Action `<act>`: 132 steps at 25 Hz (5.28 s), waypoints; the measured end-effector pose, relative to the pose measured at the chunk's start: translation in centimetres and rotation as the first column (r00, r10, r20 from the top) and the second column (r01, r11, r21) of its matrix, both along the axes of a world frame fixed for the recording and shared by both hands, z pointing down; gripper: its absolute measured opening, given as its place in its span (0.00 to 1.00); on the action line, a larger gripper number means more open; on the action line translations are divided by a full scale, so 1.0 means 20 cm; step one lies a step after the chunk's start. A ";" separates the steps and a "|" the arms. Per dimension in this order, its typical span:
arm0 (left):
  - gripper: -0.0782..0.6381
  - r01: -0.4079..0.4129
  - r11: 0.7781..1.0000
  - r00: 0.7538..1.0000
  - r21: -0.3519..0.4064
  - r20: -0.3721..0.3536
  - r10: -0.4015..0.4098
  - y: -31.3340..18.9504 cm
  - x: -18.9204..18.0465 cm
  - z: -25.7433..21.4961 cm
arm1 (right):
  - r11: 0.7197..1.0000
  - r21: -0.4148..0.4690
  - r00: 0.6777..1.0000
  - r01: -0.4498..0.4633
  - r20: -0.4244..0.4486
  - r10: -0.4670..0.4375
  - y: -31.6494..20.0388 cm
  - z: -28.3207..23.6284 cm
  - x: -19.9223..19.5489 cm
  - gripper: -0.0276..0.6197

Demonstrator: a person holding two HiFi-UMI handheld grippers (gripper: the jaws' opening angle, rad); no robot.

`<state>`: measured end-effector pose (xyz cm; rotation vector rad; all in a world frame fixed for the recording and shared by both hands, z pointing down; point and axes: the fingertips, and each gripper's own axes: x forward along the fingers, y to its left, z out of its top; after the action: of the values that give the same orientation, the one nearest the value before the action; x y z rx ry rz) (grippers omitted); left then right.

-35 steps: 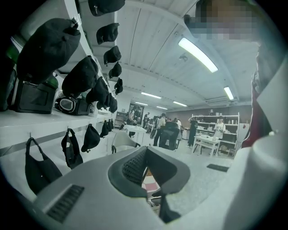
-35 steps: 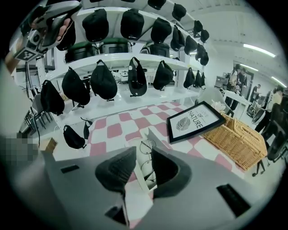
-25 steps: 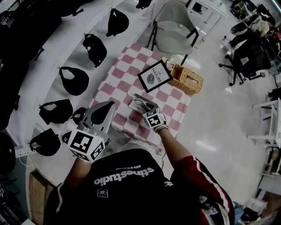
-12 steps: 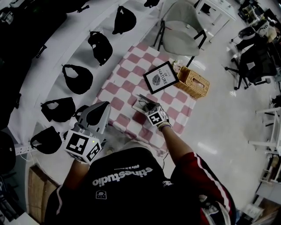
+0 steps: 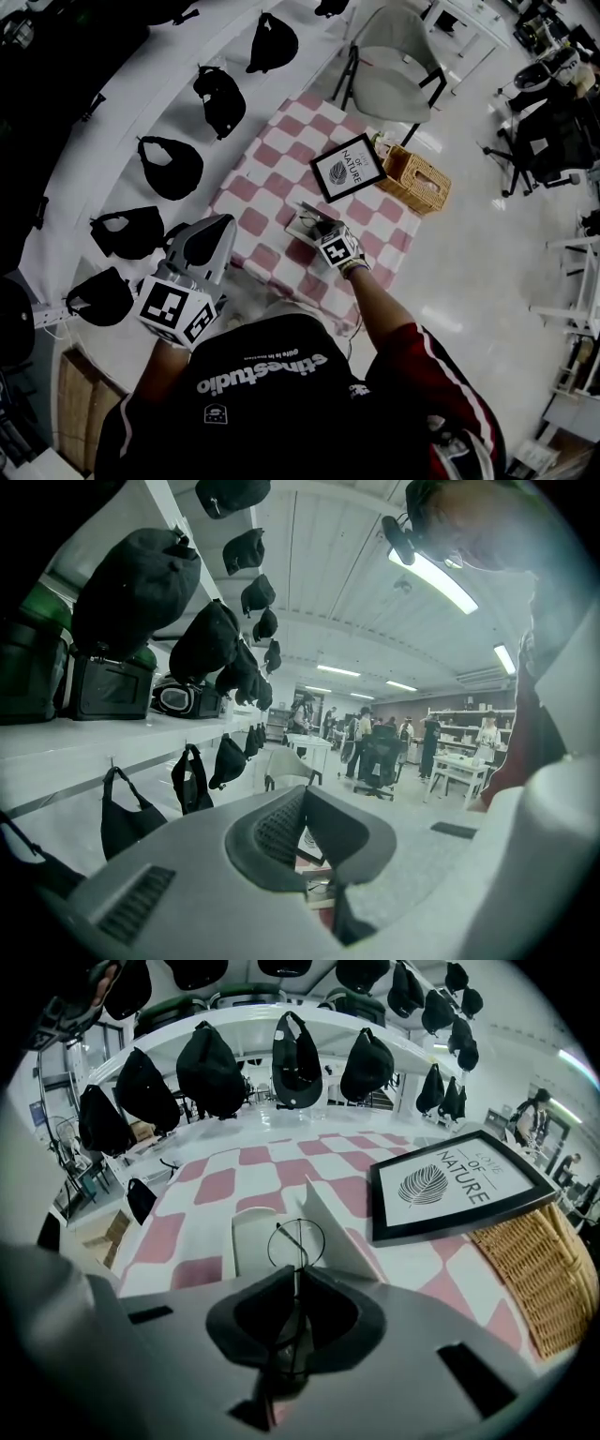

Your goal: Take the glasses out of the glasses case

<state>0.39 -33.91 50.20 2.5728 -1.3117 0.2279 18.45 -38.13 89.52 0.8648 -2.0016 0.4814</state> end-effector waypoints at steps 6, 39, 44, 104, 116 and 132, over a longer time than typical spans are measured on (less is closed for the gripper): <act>0.12 0.011 1.000 1.000 0.001 -0.003 -0.011 0.01 -0.02 -0.01 | 1.000 -0.010 1.000 -0.009 0.008 0.010 0.01 -0.01 0.01 0.07; 0.12 0.025 0.999 0.996 0.046 -0.085 -0.021 0.12 -0.15 -0.18 | 0.996 0.071 0.998 -0.059 0.016 0.058 0.08 -0.31 -0.02 0.06; 0.12 -0.002 0.998 0.995 0.065 -0.097 0.008 0.12 -0.14 -0.23 | 0.991 0.096 0.996 -0.091 0.031 0.088 0.09 -0.41 -0.02 0.06; 0.12 -0.320 0.922 0.915 0.216 -0.184 0.360 0.60 -0.08 -0.48 | 0.655 0.560 0.862 -0.507 0.349 0.369 1.04 -2.07 -0.19 0.06; 0.12 -0.349 0.907 0.899 0.236 -0.187 0.395 0.80 -0.15 -0.50 | 0.515 0.632 0.815 -0.579 0.452 0.362 1.30 -2.34 -0.24 0.06; 0.12 -0.299 0.907 0.908 0.296 -0.205 0.366 0.82 -0.29 -0.65 | 0.394 0.670 0.776 -0.630 0.526 0.347 1.44 -2.58 -0.25 0.06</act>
<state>-5.34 -17.43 37.11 2.9157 -0.8475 -0.2302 13.55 -9.31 37.96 2.1707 -2.2183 -0.0951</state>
